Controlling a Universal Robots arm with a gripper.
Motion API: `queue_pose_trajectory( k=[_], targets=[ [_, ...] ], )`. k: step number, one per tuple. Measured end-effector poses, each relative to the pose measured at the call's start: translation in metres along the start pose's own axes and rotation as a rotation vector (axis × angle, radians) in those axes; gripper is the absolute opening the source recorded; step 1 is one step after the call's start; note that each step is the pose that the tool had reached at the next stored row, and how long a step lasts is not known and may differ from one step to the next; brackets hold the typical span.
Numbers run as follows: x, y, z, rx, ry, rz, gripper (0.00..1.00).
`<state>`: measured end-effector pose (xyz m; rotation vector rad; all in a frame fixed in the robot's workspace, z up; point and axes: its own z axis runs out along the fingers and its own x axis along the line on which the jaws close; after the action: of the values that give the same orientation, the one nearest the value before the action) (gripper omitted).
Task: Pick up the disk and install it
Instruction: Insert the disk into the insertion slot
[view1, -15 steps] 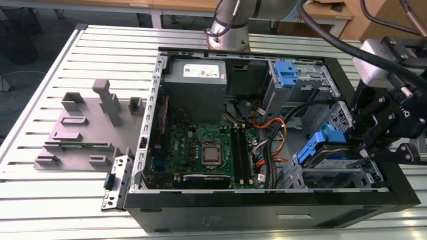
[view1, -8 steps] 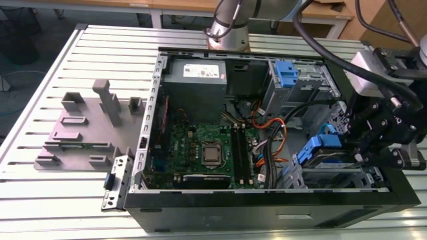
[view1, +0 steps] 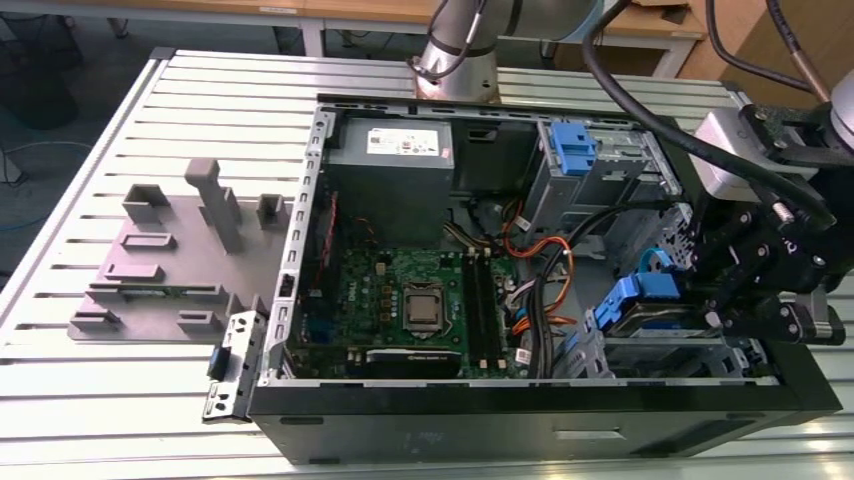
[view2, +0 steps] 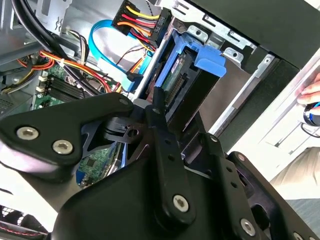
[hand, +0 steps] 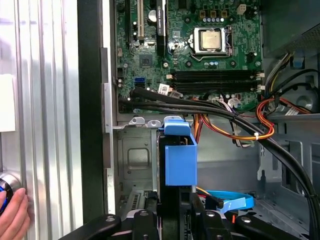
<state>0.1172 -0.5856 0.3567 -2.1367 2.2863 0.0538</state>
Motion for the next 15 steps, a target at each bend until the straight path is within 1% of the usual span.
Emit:
queue_pose_trajectory(
  k=[2, 3, 4, 12, 13, 14, 15],
  targets=[
    [0.0001, 0.0000, 0.0007, 0.0002, -0.0010, 0.000, 0.36],
    [0.0001, 0.0000, 0.0005, 0.0001, -0.0007, 0.000, 0.36],
    [0.0000, 0.0000, 0.0003, 0.0000, -0.0003, 0.000, 0.42],
    [0.0000, 0.0000, 0.0000, 0.0001, 0.0005, 0.000, 0.42],
    [0.0000, 0.0000, 0.0000, 0.0001, 0.0005, 0.000, 0.43],
    [0.0000, 0.0000, 0.0001, 0.0000, 0.0003, 0.000, 0.49],
    [0.0000, 0.0000, 0.0000, 0.0000, 0.0005, 0.000, 0.49]
  ],
)
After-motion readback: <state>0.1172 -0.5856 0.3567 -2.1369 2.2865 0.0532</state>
